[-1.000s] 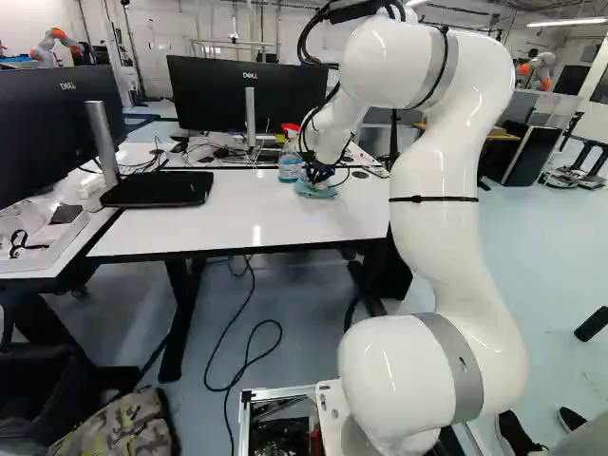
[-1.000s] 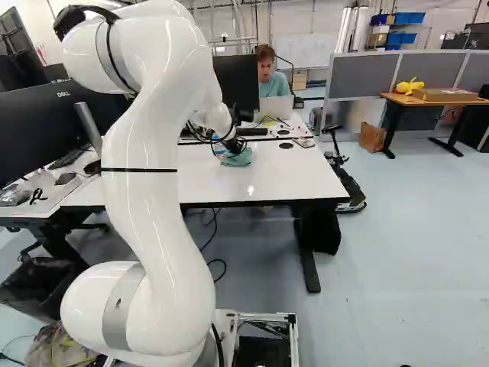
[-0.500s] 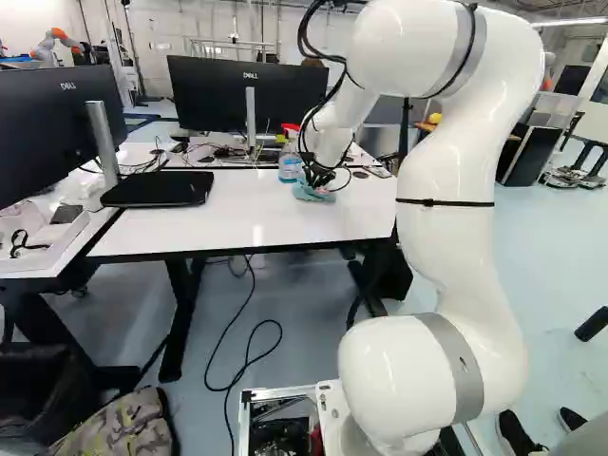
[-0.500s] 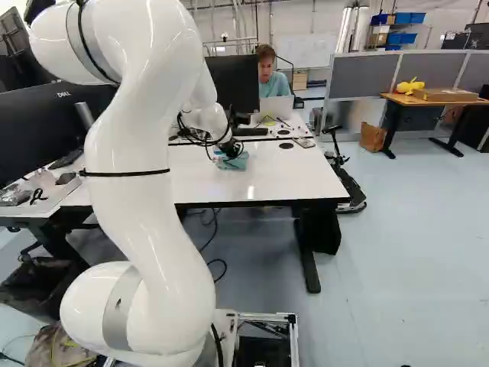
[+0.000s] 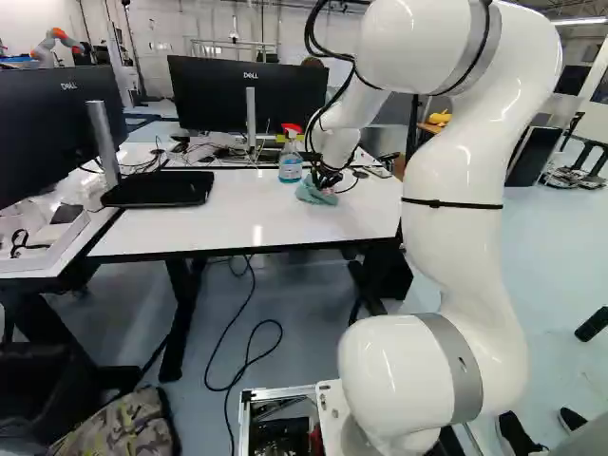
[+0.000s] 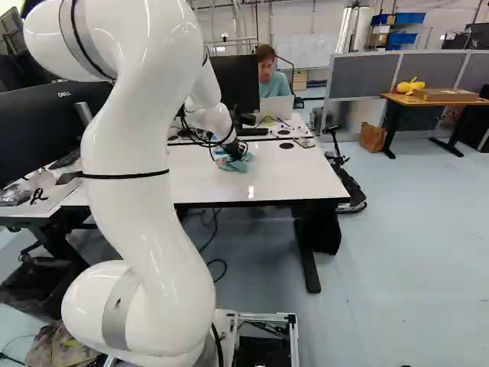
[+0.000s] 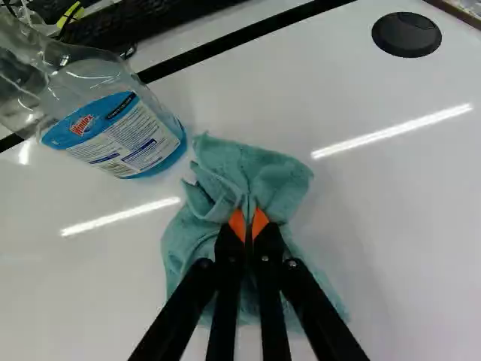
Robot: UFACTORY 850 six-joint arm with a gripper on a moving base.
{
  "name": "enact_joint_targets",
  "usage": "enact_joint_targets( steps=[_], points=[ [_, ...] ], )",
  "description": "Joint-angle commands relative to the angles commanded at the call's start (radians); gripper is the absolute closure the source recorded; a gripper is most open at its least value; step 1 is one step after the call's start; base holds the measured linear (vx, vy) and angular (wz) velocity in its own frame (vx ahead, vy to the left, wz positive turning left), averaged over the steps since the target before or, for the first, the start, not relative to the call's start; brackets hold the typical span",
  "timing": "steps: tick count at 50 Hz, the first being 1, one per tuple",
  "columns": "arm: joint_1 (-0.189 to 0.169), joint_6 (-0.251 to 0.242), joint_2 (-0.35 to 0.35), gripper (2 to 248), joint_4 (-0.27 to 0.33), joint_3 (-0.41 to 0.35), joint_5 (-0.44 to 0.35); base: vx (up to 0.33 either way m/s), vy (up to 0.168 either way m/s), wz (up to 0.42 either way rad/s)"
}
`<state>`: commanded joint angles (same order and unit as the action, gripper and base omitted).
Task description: Clean the table with the green towel
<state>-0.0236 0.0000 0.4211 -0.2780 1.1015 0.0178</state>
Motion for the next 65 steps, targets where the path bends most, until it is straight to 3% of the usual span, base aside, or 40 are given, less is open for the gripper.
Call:
enact_joint_targets(
  steps=[45, 65],
  points=[
    [0.112, 0.000, -0.174, 219, 0.000, -0.141, 0.000, 0.000, 0.000, 0.000],
    [0.142, 0.000, -0.255, 219, 0.000, -0.234, 0.000, 0.000, 0.000, 0.000]
  ],
)
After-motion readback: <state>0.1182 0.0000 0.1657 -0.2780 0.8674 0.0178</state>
